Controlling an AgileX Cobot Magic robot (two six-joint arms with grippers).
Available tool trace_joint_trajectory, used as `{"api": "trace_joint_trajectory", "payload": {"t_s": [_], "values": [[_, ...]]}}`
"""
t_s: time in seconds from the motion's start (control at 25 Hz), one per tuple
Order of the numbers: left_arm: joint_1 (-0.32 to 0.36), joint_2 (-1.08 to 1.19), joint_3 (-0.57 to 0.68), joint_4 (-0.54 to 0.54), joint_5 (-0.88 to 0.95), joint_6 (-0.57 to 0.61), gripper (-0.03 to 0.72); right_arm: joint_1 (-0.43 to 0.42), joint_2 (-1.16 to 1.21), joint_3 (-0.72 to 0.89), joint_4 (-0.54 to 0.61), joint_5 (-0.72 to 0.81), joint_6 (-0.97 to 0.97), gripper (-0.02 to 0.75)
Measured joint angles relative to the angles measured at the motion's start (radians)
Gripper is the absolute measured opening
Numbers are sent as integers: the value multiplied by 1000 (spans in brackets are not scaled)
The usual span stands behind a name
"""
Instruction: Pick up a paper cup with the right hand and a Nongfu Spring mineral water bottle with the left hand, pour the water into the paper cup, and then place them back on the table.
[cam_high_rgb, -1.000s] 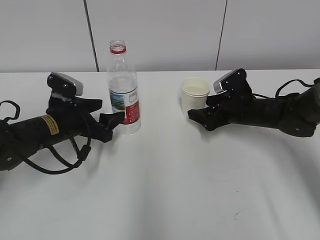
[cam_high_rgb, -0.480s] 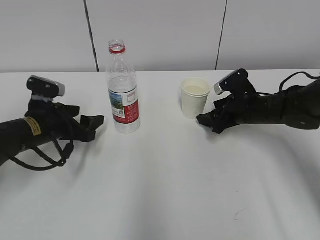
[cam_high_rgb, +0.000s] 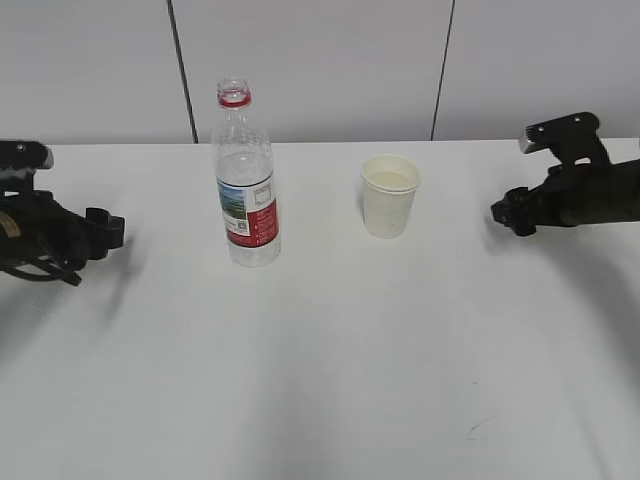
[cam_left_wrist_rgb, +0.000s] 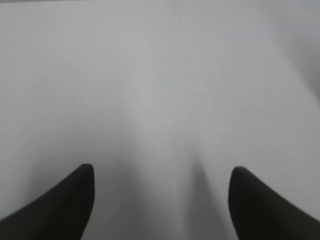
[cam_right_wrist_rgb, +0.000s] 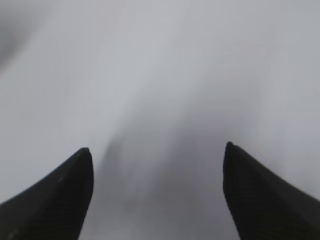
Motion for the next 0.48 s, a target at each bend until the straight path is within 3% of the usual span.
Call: {"api": "trace_joint_trajectory", "payload": {"t_s": [0.28, 0.48], "values": [[1, -30, -283, -1, 664, 3, 500, -21, -70, -35, 51, 250, 141, 594], [3, -30, -450, 0, 1009, 8, 500, -21, -133, -66, 122, 370, 148, 587]]}}
